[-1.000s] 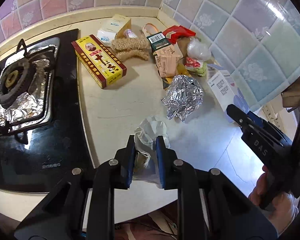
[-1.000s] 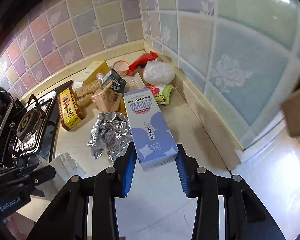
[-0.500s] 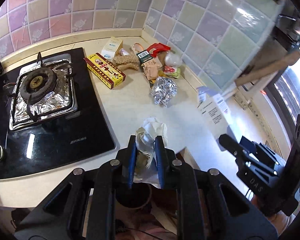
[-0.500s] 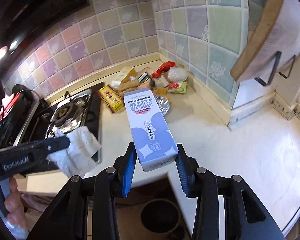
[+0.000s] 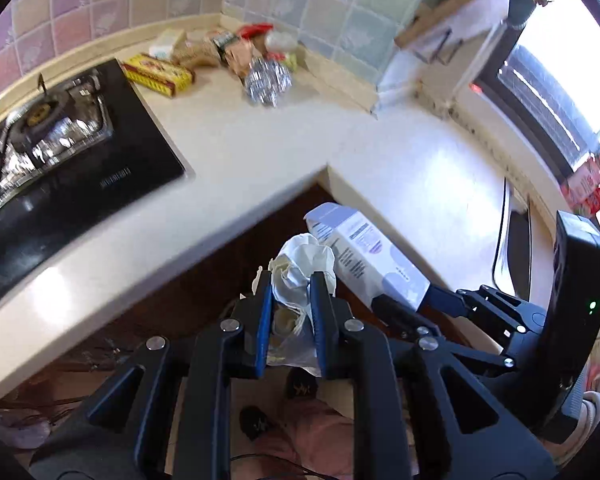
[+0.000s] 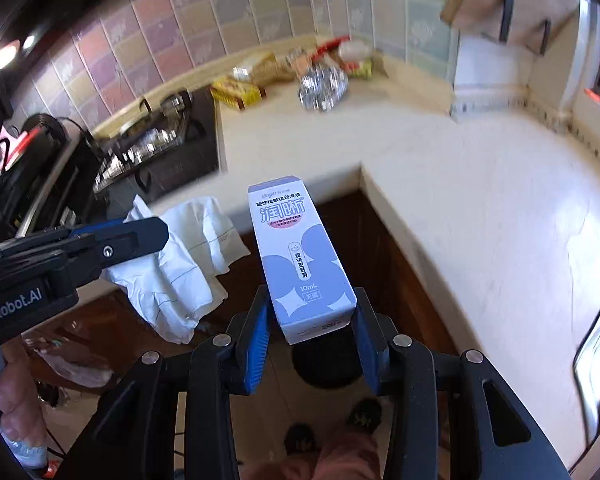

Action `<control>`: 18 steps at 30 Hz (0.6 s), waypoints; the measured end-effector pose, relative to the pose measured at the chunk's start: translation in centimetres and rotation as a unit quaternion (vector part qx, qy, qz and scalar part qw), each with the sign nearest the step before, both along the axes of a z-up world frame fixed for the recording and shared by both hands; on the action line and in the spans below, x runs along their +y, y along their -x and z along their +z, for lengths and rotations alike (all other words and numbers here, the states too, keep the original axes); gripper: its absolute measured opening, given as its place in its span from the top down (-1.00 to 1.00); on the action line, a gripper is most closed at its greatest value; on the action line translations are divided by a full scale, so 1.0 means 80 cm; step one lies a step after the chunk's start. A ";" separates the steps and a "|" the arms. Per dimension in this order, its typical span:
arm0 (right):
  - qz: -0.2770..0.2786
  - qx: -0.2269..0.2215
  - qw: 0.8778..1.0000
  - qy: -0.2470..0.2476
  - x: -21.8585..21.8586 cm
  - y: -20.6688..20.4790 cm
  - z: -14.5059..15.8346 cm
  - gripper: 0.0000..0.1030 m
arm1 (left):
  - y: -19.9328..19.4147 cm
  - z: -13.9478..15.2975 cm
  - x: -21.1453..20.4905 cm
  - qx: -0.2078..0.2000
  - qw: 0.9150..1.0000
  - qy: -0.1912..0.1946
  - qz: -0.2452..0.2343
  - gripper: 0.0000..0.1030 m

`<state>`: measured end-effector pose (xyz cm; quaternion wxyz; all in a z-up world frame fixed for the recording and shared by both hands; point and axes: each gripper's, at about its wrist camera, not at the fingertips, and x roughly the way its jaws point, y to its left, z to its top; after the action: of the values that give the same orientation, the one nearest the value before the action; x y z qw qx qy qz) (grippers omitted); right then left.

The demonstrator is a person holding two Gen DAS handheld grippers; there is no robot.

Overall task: Collect trash
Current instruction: 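Carry the tissue and carton down over the floor bin with both tools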

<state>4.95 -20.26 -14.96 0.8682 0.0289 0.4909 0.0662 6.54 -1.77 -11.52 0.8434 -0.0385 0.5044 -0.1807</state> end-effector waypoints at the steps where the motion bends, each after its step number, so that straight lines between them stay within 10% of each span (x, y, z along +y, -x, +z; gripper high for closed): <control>1: -0.004 0.014 1.000 0.002 -0.001 0.009 -0.015 0.26 | 0.002 -0.011 -0.003 0.007 1.000 -0.001 -0.004 0.71; 18: -0.048 0.180 0.982 -0.003 -0.029 0.060 -0.331 0.25 | -0.019 -0.363 -0.034 0.122 0.991 -0.042 0.019 0.70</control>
<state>0.17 -22.59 -41.45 0.7676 0.0668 0.6372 0.0197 8.09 -4.45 -40.54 0.7796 -0.0347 0.6101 -0.1372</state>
